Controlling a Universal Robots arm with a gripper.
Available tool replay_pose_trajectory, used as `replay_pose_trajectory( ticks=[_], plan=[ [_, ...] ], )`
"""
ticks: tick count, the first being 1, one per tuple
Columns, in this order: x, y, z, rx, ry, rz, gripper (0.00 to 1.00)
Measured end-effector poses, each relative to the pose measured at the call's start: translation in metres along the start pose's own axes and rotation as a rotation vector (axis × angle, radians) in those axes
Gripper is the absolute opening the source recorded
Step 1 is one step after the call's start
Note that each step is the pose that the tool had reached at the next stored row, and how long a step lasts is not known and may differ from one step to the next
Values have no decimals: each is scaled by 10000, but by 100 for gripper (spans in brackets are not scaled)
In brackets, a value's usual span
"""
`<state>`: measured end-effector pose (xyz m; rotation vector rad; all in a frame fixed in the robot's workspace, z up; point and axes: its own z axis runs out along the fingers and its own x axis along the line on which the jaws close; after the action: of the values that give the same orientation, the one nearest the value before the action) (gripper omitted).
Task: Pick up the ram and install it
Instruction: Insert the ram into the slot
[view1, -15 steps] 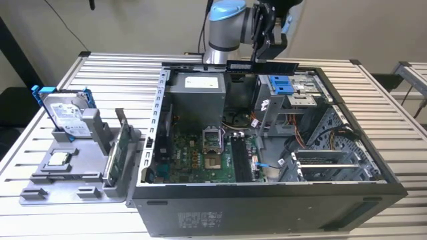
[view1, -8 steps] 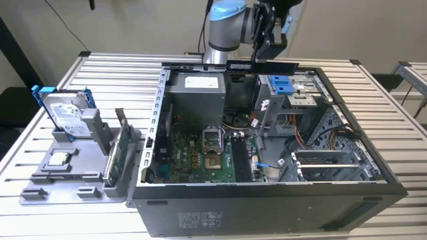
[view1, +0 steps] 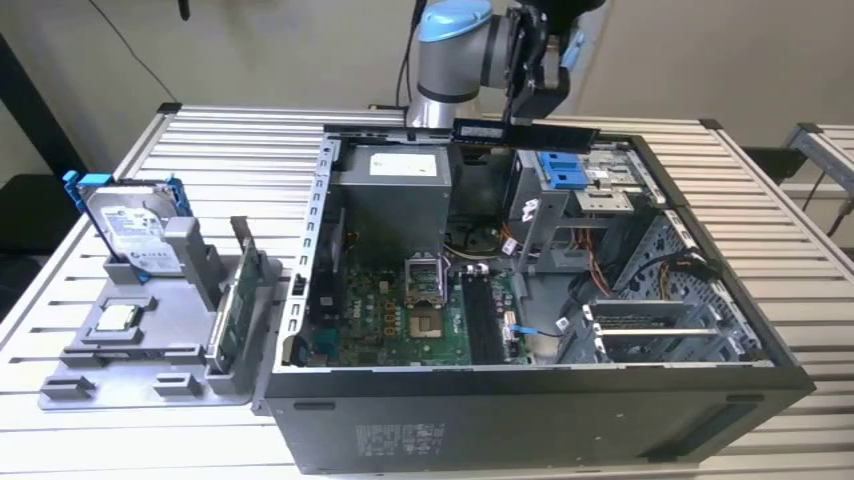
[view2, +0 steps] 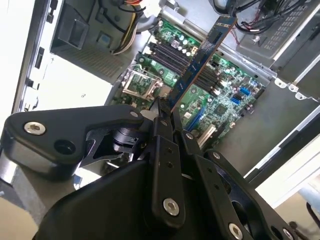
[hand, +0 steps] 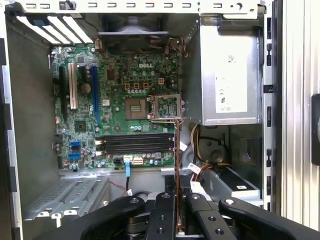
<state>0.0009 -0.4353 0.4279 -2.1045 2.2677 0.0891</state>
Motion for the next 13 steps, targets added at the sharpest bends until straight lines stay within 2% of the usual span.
replay_pose_trajectory(
  ticks=[9,13],
  plan=[
    [0,0,0,71,-11,967,14],
    [0,0,0,80,-11,1092,14]
  ],
)
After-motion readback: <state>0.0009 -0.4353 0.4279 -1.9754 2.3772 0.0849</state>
